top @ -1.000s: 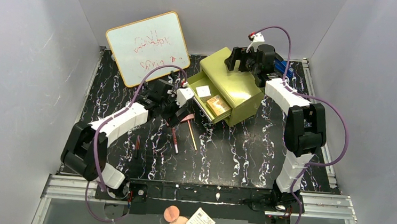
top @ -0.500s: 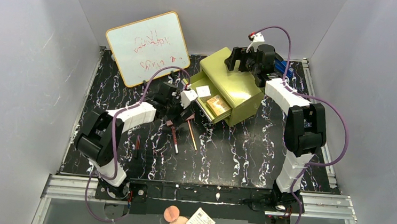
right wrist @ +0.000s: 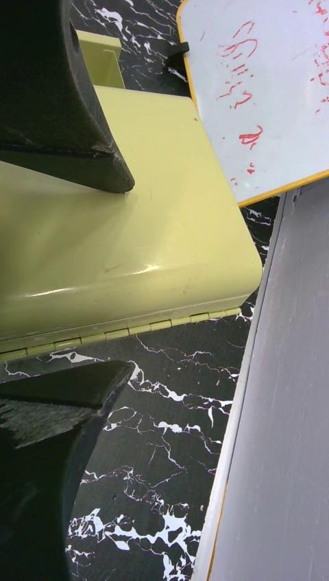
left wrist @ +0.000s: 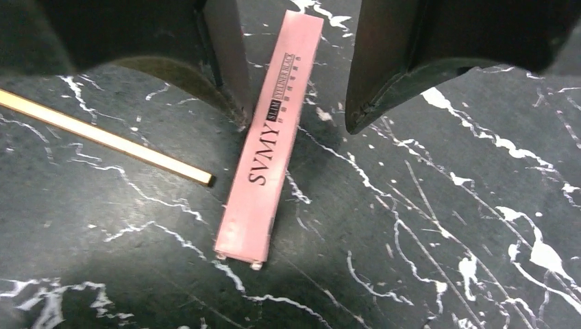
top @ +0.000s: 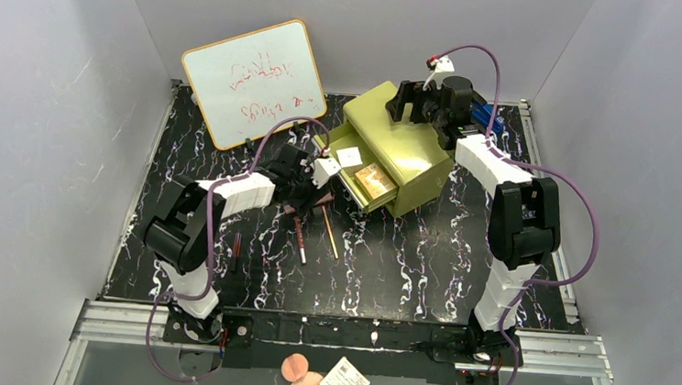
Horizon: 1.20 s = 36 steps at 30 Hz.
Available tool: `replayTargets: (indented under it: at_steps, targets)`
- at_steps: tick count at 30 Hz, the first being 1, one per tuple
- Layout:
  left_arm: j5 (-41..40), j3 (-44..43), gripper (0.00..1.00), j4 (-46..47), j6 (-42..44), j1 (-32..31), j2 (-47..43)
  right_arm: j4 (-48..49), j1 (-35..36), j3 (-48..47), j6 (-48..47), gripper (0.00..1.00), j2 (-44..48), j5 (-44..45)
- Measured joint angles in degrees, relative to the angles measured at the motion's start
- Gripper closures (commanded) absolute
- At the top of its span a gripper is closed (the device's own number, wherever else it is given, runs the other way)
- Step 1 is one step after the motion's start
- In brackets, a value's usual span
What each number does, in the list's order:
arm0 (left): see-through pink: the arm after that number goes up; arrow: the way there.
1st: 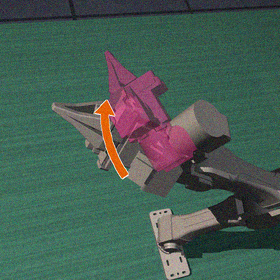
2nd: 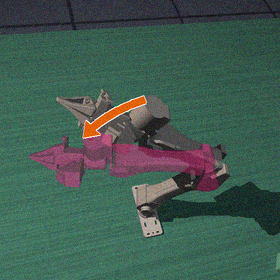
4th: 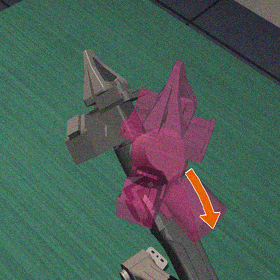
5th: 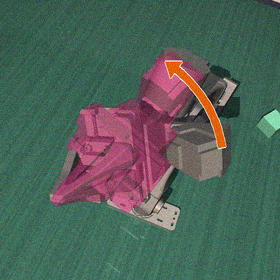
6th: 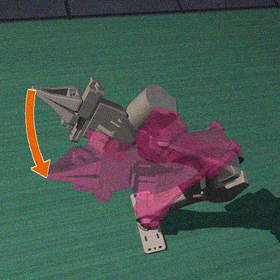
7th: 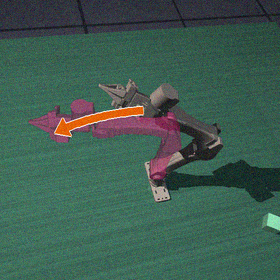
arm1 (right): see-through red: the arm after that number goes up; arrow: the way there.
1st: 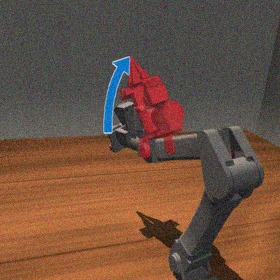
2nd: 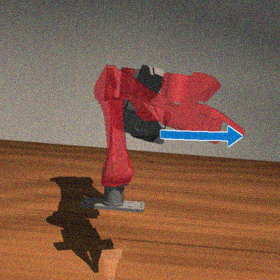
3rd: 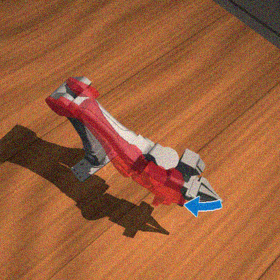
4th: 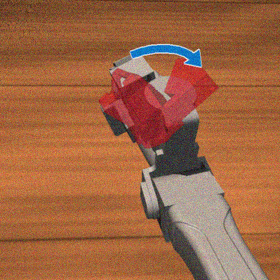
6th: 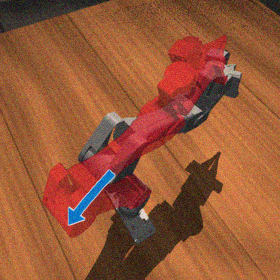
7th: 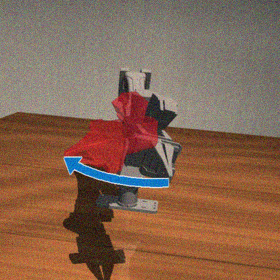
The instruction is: Organize the makeup
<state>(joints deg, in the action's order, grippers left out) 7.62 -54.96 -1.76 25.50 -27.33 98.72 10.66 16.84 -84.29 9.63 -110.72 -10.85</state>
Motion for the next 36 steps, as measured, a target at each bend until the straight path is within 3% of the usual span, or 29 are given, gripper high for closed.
replayTargets:
  at_steps: [1, 2, 3, 18, 29, 36]
  targets:
    - [-0.52, -0.42, 0.83, -0.02, -0.22, 0.00, 0.33, 0.00, 0.00, 0.00, 0.00, 0.01, 0.00, 0.00]
    - [-1.25, -0.87, 0.95, -0.11, -0.48, 0.00, 0.79, 0.00, 0.00, 0.00, 0.00, 0.01, 0.00, 0.00]
    - [-1.97, -1.36, 1.00, -0.39, -0.90, 0.00, 1.22, 0.00, 0.00, 0.00, 0.00, 0.01, 0.00, 0.00]
    - [-14.08, -4.85, 1.00, -4.39, -1.22, 0.48, 1.22, 0.00, 0.00, 0.00, 0.00, 0.01, 0.02, -0.02]
    - [-18.47, -6.05, 1.00, -9.31, 1.97, 0.48, -14.27, 0.00, 0.00, 0.00, 0.00, 0.01, 0.04, -0.02]
    - [-19.39, -19.17, 1.00, -13.11, -5.40, 0.48, -15.15, -0.02, 0.00, 0.00, 0.00, 0.01, 0.13, -0.02]
